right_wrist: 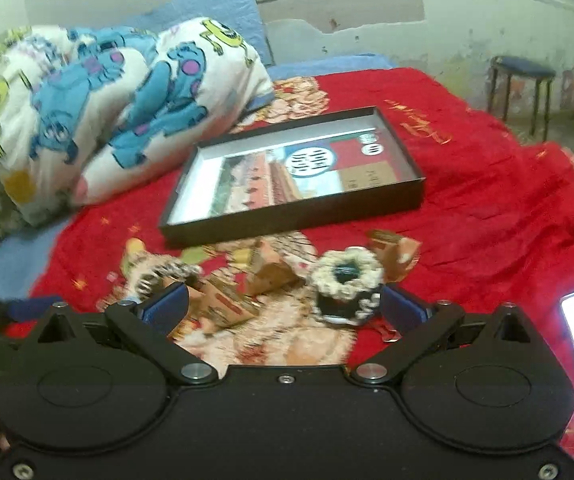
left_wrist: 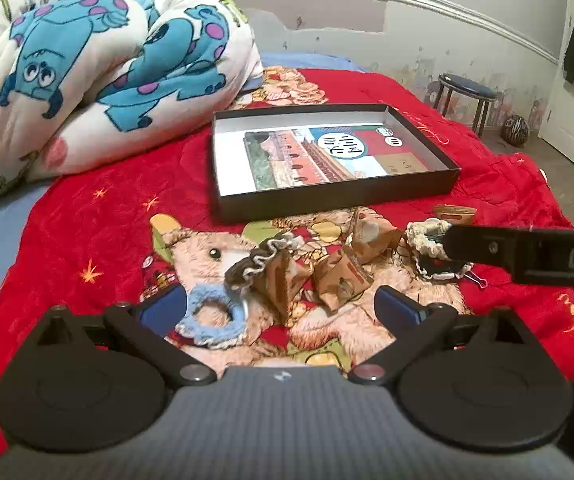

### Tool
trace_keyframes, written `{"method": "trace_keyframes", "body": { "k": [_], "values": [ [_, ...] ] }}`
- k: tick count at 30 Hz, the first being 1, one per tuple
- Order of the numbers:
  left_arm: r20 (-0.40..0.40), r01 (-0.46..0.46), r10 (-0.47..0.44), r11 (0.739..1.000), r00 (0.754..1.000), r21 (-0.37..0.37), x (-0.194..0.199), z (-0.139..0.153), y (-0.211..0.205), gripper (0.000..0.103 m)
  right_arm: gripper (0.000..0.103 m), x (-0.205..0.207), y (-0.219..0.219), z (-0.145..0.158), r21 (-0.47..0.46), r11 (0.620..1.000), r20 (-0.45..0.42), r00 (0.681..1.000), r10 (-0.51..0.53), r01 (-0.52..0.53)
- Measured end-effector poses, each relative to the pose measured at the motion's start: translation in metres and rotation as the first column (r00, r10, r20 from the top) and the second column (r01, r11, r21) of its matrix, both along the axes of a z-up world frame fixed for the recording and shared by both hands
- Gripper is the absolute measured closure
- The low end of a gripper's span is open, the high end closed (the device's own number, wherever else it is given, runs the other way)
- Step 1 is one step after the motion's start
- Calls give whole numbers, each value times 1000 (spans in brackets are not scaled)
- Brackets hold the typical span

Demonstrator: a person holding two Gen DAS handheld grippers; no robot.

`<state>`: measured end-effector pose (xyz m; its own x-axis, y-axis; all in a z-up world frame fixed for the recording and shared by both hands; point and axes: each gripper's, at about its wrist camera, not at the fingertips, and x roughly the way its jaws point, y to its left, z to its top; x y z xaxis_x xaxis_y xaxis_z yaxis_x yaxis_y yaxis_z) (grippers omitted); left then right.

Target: Organize objects

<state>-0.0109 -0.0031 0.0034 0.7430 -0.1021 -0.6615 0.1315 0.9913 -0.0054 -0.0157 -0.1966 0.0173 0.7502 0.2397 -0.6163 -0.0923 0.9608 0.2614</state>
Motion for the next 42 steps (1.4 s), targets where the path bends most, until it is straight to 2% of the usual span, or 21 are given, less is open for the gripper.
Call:
{"method": "trace_keyframes", "body": {
  "k": [2,4,8,11,16,20,22,27,32,38,42],
  "values": [
    [1,6,-6,1000,1000,13,5,-6,-6,4,5,4,0,-4,32,999,-1,1000,29,-29],
    [-5,11,-10,999,1000,36,11,-13,-13,12,10,11,3,-8,30,998,-7,998,57,-56],
    [4,-5,5,997,1000,81,23,-25,-21,14,12,24,6,-18,49,996,-13,997,75,-74],
    [-19,3,-2,997,1000,72,31,-33,-24,19,14,34,4,-26,78,993,-29,996,87,-84],
    [-35,-18,22,993,999,119,38,-43,-26,39,22,50,0,-41,146,987,-78,994,80,-68],
    [-75,-63,68,995,995,73,51,-50,-19,50,28,58,4,-51,167,982,-100,990,103,-86],
    [-74,-78,84,994,994,80,56,-52,-18,54,29,62,10,-55,168,981,-108,987,118,-99],
    [-111,-96,103,993,989,67,68,-58,-17,59,35,74,20,-67,172,979,-146,981,132,-106],
    [-144,-101,113,991,983,91,76,-63,-20,53,35,85,25,-76,205,973,-174,975,141,-105],
    [-195,-134,144,989,970,65,84,-63,-16,63,35,94,21,-84,270,959,-203,969,140,-82],
    [-219,-142,151,988,964,58,83,-62,-12,68,36,95,26,-83,265,960,-207,966,152,-94]
  ]
}}
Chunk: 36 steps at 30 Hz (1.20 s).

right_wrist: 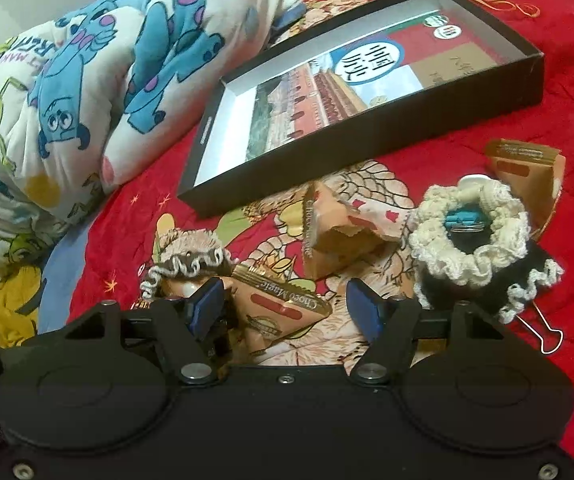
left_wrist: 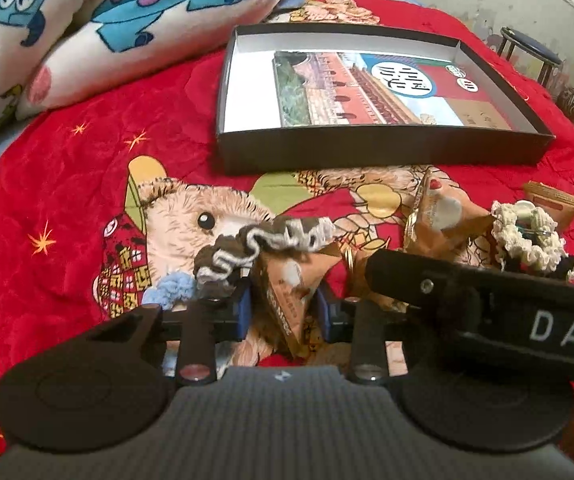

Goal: Organize objects
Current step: 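Grasp a brown paper triangle packet with the left tool while the right tool grasps the Choco Magic packet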

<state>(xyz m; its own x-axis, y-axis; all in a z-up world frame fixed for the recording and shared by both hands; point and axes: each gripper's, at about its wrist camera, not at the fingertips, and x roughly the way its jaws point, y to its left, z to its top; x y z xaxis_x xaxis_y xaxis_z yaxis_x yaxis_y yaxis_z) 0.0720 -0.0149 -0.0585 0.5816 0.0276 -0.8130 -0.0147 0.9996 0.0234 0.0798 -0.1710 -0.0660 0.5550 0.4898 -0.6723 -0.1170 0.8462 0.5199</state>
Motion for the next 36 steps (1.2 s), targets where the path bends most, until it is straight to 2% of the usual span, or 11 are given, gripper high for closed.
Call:
{"method": "trace_keyframes", "body": {
  "k": [3,5,9,29,36],
  "values": [
    [-10,7,-6,1000,1000,13,0,1,-1,69,38,-1,3,-1,-17,1000,-5,1000,-2,2],
    [-17,3,-3,1000,1000,10,0,1,-1,69,44,-1,3,-3,-17,1000,-11,1000,-22,22],
    [-30,-4,4,1000,1000,-15,1,1,4,70,44,-1,3,-4,-3,999,-10,999,-35,35],
    [-30,-10,10,1000,1000,-14,-2,4,2,73,55,-1,1,-8,29,999,-23,999,-43,43],
    [-26,-1,0,999,1000,-35,-6,9,0,74,57,-7,-3,-2,41,998,-27,998,-54,55]
  ]
}}
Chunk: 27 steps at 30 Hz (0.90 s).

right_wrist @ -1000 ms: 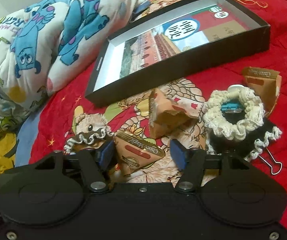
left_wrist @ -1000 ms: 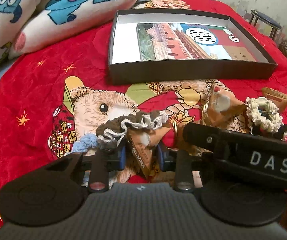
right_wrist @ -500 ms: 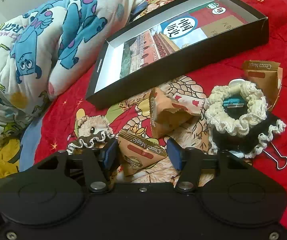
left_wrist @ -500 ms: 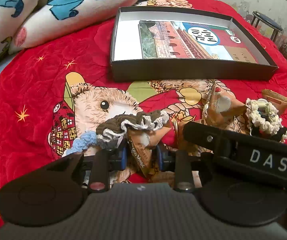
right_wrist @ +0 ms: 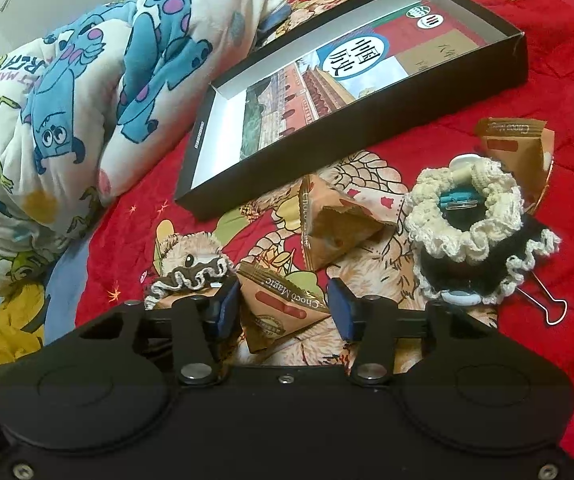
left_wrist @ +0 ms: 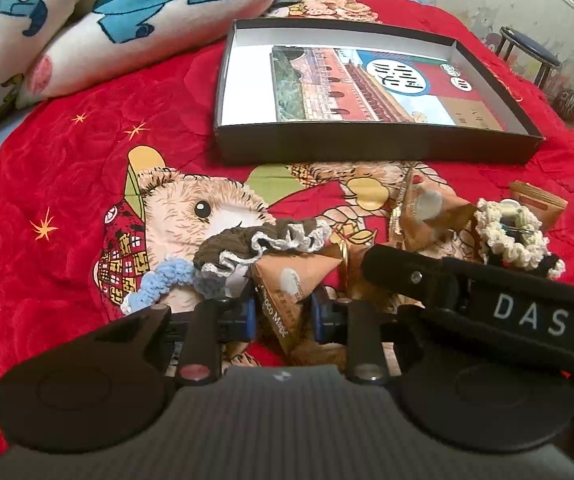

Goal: Organize objects
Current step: 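Grasp a brown paper triangle packet with the left tool while the right tool grasps the Choco Magic packet, then lift both held packets and carry them over the black box with both tools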

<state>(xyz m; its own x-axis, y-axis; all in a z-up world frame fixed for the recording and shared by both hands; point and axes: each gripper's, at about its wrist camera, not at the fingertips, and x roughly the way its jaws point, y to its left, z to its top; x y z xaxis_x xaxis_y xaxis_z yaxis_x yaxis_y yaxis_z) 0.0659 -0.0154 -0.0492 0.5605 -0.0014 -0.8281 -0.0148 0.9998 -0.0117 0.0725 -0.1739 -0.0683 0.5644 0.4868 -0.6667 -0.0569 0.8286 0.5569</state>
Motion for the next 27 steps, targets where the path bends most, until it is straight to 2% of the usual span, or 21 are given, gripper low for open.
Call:
{"method": "trace_keyframes", "body": {
  "k": [15,27],
  "values": [
    [25,23,-23,1000,999,20,-8,8,-10,74,57,-11,-3,10,14,1000,15,1000,2,-2],
    [99,49,-50,999,994,5,-38,29,-15,74,57,-38,-12,29,33,999,49,999,-2,1]
  ]
}}
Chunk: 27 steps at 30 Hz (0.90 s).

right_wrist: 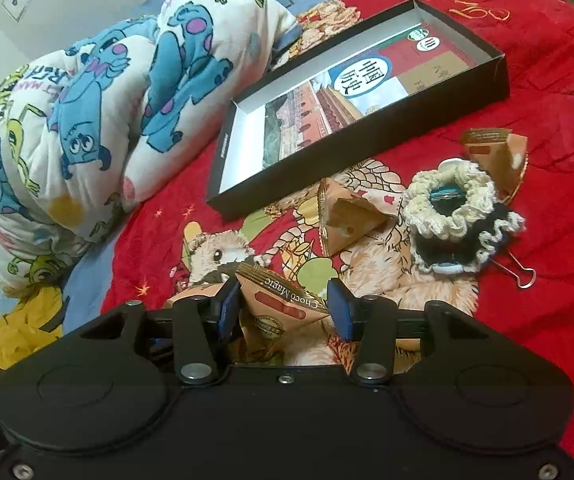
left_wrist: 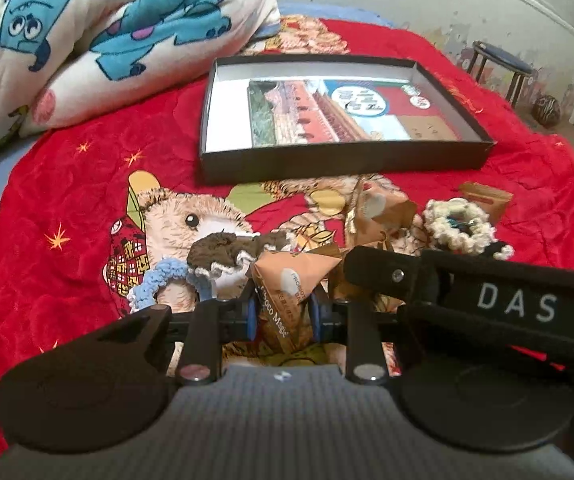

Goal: Organize objects
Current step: 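Lift both held packets and carry them over the black box with both tools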

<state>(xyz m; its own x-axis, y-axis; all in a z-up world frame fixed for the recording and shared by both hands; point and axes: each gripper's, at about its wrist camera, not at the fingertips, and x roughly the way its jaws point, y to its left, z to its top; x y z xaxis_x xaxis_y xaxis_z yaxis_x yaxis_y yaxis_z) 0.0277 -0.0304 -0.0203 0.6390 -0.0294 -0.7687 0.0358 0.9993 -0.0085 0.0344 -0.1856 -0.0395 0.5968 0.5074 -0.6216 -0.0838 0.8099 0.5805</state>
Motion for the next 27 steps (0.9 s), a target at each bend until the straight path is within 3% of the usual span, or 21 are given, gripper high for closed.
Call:
{"method": "trace_keyframes", "body": {
  "k": [19,27],
  "values": [
    [161,42,-38,999,986,-19,-22,40,-1,74,58,-23,-28,47,118,993,98,995,-34,22],
    [241,33,-23,999,970,-36,-18,75,13,74,58,-22,-33,79,156,988,166,985,-40,14]
  ]
}}
